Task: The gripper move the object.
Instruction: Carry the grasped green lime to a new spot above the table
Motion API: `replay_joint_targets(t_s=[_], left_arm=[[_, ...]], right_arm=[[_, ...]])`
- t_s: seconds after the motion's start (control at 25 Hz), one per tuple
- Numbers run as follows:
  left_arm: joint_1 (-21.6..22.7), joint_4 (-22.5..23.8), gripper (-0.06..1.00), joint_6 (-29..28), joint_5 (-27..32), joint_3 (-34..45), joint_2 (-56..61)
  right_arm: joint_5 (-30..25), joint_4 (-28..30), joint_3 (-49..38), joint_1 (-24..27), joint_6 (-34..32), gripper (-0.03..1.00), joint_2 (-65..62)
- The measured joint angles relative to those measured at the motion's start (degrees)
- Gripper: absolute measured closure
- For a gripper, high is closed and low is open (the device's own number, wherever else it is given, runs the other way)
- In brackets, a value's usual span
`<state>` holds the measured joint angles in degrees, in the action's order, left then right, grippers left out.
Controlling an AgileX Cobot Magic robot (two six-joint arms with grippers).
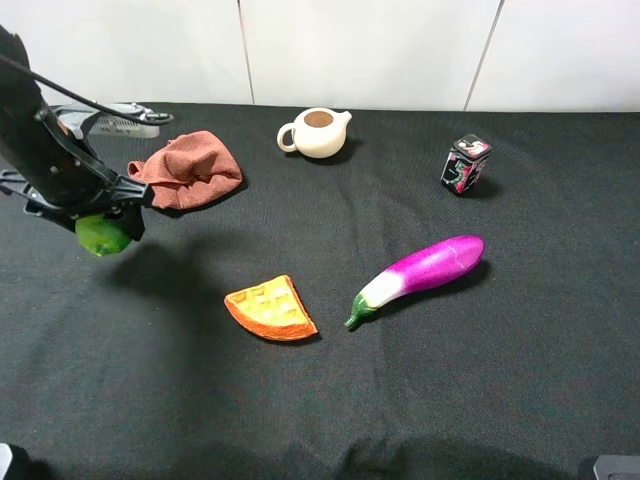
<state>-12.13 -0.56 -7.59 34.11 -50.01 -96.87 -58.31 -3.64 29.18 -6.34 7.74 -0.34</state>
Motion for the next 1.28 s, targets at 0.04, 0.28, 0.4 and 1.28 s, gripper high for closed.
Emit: replay_joint_targets(t_s=[0.04, 0.28, 0.4, 1.28], left_arm=[[0.00, 0.56, 0.22, 0.00, 0.73, -0.92, 0.00], [0.00, 1.13, 0.22, -0.01, 4.16, -4.88, 0.00], [0.09, 1.50, 0.22, -0.25, 4.59, -6.34, 0.00], [7.32, 2.27, 0.22, -0.86, 7.85, -15.71, -5.22]], right_arm=[[0.00, -0.05, 0.00, 0.00, 0.00, 0.27, 0.00], [0.00, -0.05, 0.00, 0.00, 0.00, 0.27, 0.00], [0.00, -0.05, 0.00, 0.00, 0.00, 0.27, 0.00], [0.00, -0.05, 0.00, 0.00, 0.00, 0.27, 0.00]])
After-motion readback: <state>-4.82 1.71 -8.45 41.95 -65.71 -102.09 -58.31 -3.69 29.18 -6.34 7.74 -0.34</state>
